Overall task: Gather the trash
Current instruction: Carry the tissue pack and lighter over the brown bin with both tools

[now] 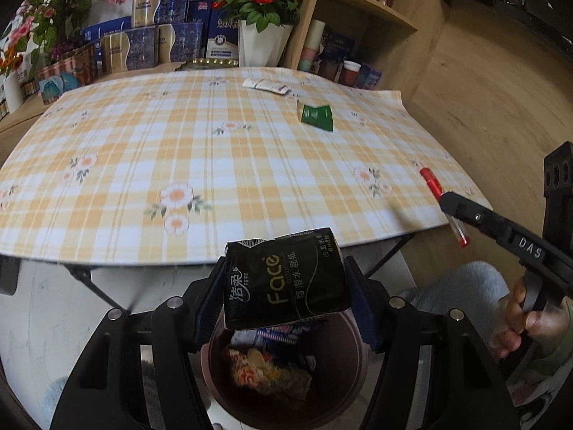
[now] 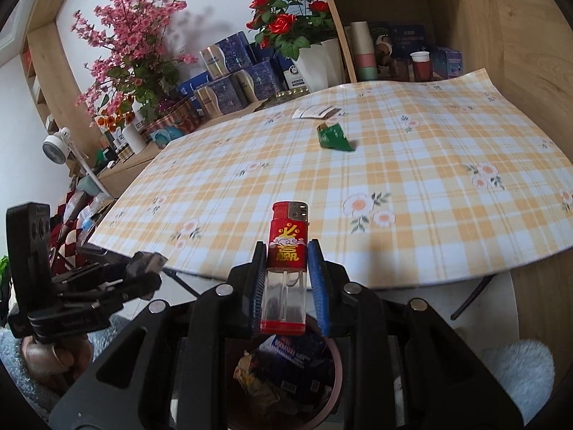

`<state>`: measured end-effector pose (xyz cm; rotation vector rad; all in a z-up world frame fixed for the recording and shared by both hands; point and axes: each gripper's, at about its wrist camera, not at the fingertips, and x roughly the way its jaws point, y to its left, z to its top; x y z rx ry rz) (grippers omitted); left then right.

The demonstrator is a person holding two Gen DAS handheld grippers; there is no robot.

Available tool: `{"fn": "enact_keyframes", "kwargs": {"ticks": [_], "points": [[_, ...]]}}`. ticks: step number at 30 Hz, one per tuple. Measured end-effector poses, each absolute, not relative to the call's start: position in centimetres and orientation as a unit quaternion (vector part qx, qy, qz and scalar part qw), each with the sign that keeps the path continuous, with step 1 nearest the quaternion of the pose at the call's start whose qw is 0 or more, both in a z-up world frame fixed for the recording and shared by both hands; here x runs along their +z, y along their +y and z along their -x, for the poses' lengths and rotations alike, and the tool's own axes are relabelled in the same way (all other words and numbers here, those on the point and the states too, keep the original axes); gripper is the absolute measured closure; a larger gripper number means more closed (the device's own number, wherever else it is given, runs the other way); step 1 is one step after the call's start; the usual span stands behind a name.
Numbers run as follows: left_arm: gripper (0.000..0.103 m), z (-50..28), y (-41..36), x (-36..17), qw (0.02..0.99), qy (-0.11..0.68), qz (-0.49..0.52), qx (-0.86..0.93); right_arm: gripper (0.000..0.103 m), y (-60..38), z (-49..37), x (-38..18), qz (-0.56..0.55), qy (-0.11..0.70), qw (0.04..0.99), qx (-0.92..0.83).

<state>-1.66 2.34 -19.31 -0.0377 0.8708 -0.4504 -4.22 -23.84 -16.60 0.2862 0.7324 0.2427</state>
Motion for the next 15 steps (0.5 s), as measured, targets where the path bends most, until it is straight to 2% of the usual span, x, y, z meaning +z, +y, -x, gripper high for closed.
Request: {"fn": "enact_keyframes", "kwargs": {"ticks": [15], "points": [[0.041, 5.9, 1.5, -24.2, 0.864, 0.441, 0.026, -0.243, 0.076, -23.7, 10.4, -18.1, -0.126, 0.356, 0.92, 0.108]]}}
